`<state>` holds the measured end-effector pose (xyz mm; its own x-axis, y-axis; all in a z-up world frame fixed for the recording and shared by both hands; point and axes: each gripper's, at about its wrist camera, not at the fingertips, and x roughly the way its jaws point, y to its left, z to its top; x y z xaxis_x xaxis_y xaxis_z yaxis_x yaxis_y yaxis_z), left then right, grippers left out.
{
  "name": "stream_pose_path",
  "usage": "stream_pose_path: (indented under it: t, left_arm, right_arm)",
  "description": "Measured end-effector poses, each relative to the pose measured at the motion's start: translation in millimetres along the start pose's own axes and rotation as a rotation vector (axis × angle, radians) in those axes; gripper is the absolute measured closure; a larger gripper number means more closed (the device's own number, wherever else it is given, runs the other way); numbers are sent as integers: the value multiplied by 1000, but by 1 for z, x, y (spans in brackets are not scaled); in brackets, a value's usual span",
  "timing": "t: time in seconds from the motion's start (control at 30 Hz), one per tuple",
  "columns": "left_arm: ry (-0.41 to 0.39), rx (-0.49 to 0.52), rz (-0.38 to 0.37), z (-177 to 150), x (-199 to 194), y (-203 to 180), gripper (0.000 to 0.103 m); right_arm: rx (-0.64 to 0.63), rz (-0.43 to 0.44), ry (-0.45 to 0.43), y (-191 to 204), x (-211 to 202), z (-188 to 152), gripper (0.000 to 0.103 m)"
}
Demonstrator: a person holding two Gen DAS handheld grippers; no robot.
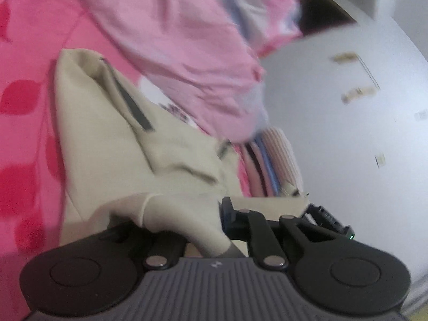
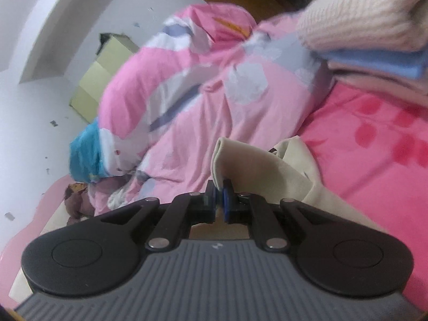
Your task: Fold clothes
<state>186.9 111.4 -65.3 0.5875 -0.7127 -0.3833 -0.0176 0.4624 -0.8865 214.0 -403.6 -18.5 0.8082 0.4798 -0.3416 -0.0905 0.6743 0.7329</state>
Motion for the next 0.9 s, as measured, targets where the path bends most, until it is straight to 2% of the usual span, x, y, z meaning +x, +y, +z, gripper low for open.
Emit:
stream_pose_path:
  t: [0.07,0.1,0.13,0.2,0.23,0.3,0.43,0.57,0.6,0.67,0.73,0.8,0.9]
  left_arm:
    - [-41,-115,17,17,13,26,67]
    - [-67,-190,22,23,17,41,61]
    - [-90,-259,12,26,20,55,59]
    - [-125,-334,-43,27,17,68,59]
    - [-142,-366,-74,28,16,74,58]
    - [-171,-406,-120,28,11,81,53]
    - [-188,-353,-133,19,-8,69,51]
    - [-192,-280,-138,7,-31,52,49]
    - [-176,-242,-125,3,-35,45,48]
    - [-104,-127,-70,-15,-42,25,43]
    - [-32,-26,-18,-35,-46,8,38]
    - [28,35,20,-56,-45,-3,32]
    - [47,50,72,-82,-41,0,28]
  right_arm:
    - [69,-29,32,-25,35,2,93]
    - [104,-43,48,-37,52,3,92]
    - [138,-58,64,-49,70,4,91]
    - [207,-87,97,-74,104,6,90]
    - [234,-96,99,-84,110,4,90]
    - [267,-62,78,-94,103,2,90]
    - [293,7,11,-100,57,1,75]
    - [291,28,-36,-98,-5,-1,69]
    - [288,18,-31,-98,-21,-4,67]
    - [284,-11,0,-97,-41,-11,58]
    - [291,-37,46,-96,-55,-25,55]
    - [316,-59,97,-99,-62,-42,53]
    - [343,-91,151,-102,-57,-63,53]
